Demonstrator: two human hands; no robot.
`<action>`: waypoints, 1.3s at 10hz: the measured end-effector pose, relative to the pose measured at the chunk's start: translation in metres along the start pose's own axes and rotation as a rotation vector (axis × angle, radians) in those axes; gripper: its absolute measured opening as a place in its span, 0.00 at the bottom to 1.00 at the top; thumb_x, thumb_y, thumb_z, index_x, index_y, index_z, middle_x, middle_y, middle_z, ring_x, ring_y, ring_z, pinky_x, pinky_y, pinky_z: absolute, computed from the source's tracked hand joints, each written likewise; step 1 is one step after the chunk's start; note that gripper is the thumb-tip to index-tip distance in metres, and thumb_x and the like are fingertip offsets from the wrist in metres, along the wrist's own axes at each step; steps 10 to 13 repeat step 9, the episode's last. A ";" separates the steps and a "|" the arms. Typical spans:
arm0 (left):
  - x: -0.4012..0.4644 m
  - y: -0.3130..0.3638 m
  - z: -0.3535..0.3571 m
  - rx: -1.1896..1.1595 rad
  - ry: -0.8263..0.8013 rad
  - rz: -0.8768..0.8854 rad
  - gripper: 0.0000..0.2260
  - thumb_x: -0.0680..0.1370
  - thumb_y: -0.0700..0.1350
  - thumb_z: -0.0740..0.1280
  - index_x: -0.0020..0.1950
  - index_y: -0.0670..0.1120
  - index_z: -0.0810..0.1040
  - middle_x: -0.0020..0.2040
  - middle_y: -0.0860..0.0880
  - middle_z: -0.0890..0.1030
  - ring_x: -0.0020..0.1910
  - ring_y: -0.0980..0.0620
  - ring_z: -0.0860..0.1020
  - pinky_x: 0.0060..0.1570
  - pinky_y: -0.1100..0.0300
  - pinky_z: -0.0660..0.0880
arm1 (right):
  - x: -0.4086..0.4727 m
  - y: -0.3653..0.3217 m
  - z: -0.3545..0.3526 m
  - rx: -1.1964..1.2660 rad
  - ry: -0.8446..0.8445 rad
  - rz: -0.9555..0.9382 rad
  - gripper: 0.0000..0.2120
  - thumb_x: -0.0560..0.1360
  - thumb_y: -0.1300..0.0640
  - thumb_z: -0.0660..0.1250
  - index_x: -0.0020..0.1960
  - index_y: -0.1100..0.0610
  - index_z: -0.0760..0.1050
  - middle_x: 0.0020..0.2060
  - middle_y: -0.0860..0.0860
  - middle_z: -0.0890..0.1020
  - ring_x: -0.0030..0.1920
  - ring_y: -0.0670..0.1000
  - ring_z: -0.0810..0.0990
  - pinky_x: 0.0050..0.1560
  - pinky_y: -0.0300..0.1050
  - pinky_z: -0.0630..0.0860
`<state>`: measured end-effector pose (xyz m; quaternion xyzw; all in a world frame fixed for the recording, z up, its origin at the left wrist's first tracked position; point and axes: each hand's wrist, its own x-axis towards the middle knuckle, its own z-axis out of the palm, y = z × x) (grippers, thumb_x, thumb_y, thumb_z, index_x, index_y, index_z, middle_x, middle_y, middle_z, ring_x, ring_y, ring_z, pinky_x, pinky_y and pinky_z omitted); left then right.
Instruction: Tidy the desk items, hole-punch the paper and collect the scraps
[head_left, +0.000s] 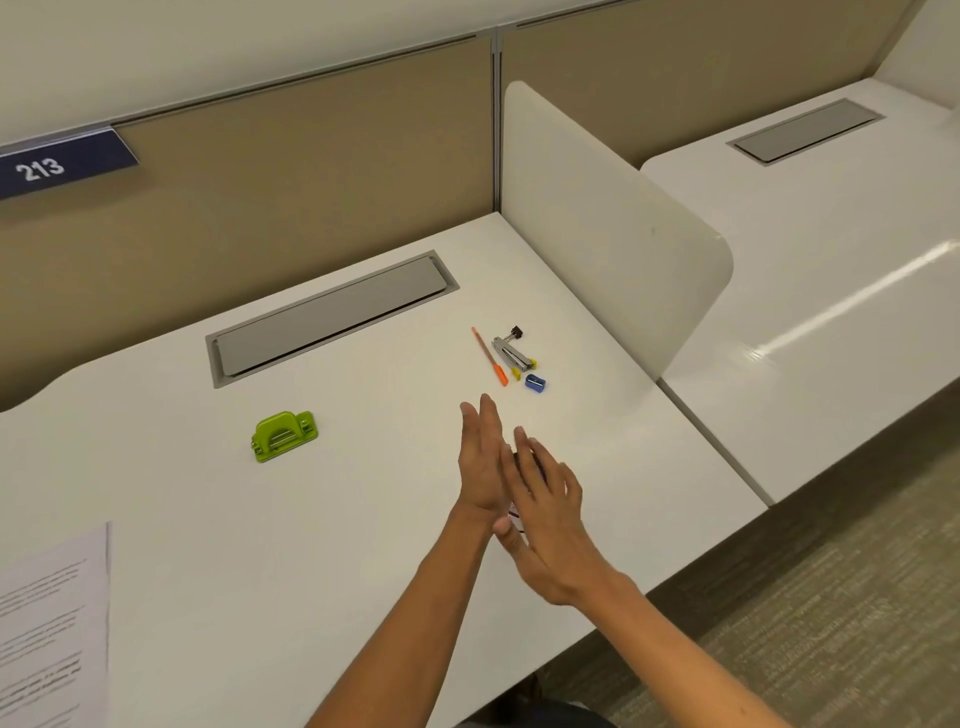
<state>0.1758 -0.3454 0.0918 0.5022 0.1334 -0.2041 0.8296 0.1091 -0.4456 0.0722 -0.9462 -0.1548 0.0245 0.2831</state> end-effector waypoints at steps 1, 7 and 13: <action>0.000 0.002 0.007 0.055 0.034 0.031 0.45 0.69 0.77 0.50 0.80 0.53 0.49 0.81 0.56 0.48 0.79 0.58 0.46 0.79 0.48 0.41 | -0.007 0.009 0.005 0.044 0.025 0.144 0.37 0.75 0.30 0.33 0.78 0.48 0.39 0.78 0.48 0.37 0.77 0.47 0.36 0.75 0.64 0.46; -0.010 0.004 0.012 -0.125 0.049 0.034 0.45 0.70 0.74 0.50 0.80 0.49 0.55 0.80 0.52 0.56 0.79 0.55 0.51 0.78 0.47 0.46 | -0.010 0.036 -0.007 -0.057 0.146 0.144 0.33 0.80 0.35 0.40 0.76 0.51 0.62 0.79 0.53 0.53 0.79 0.52 0.49 0.71 0.65 0.55; -0.018 0.004 0.011 -0.312 -0.004 -0.005 0.41 0.75 0.72 0.48 0.77 0.45 0.63 0.77 0.45 0.64 0.76 0.49 0.63 0.77 0.48 0.55 | -0.006 0.023 -0.007 -0.158 0.035 -0.155 0.33 0.80 0.37 0.48 0.78 0.54 0.55 0.78 0.51 0.55 0.79 0.50 0.49 0.74 0.61 0.56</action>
